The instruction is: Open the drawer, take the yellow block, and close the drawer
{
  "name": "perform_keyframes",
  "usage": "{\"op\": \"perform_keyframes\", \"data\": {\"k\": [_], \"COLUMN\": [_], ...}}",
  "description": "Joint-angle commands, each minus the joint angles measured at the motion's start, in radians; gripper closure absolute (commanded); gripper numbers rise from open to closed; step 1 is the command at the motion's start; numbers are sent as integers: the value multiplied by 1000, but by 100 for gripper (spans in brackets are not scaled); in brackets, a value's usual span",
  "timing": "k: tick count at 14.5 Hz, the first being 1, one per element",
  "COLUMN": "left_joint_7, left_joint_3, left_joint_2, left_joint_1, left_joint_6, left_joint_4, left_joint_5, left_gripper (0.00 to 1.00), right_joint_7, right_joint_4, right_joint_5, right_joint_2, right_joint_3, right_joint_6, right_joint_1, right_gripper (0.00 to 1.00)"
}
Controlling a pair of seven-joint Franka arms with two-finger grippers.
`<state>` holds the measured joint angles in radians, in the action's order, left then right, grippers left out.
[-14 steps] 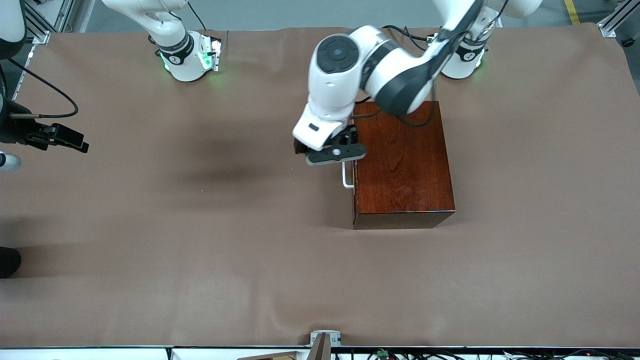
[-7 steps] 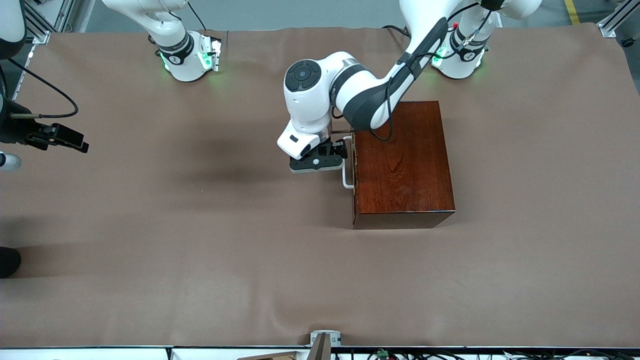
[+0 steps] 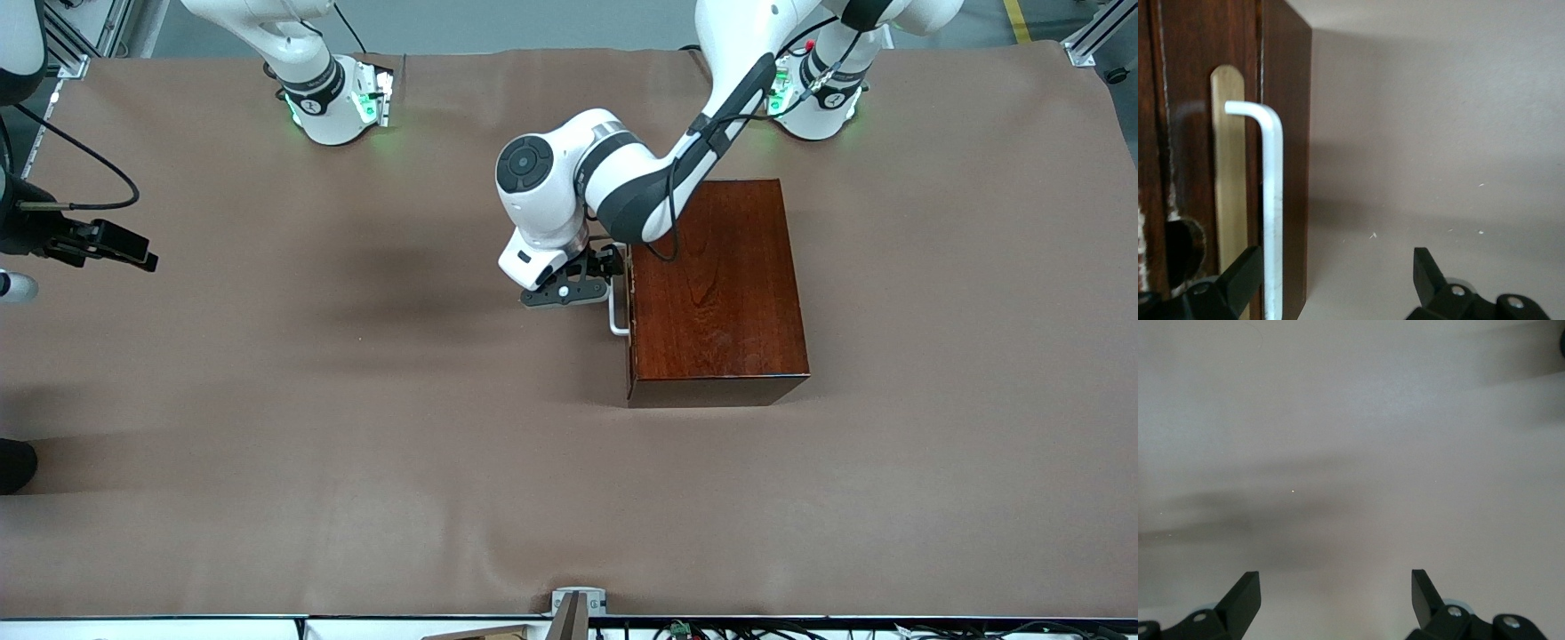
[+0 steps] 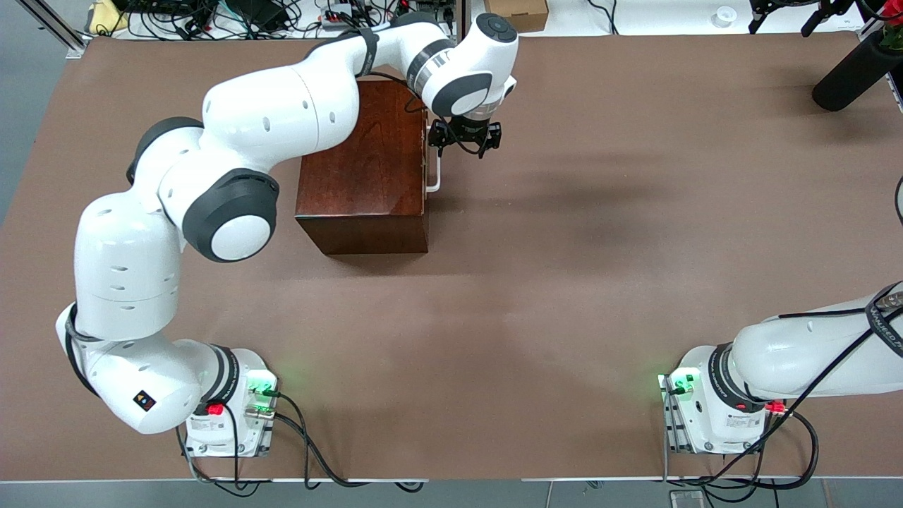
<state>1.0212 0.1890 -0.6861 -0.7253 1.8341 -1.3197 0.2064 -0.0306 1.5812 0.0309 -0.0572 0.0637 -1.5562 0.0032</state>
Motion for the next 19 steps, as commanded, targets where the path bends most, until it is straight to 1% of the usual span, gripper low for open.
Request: {"op": "perform_keyframes", "data": {"k": [1, 11, 19], "left_joint_7": [-1, 11, 11], "left_joint_3": [-6, -6, -6], "left_joint_2": [2, -56, -58], "left_joint_1": [3, -11, -11], "left_joint_6": [-61, -62, -61], "left_joint_4": [11, -1, 4], "left_joint_5": [-25, -18, -19], "left_gripper": [0, 0, 0], "right_joint_7": [6, 6, 6], "right_joint_4": [13, 13, 13], "right_joint_5": [-17, -17, -17], "right_joint_2": [19, 19, 19], "right_joint_3": [-13, -13, -13], "right_joint_6": [1, 2, 4], "right_joint_1": [-17, -15, -15], "right_gripper": [0, 0, 0]}}
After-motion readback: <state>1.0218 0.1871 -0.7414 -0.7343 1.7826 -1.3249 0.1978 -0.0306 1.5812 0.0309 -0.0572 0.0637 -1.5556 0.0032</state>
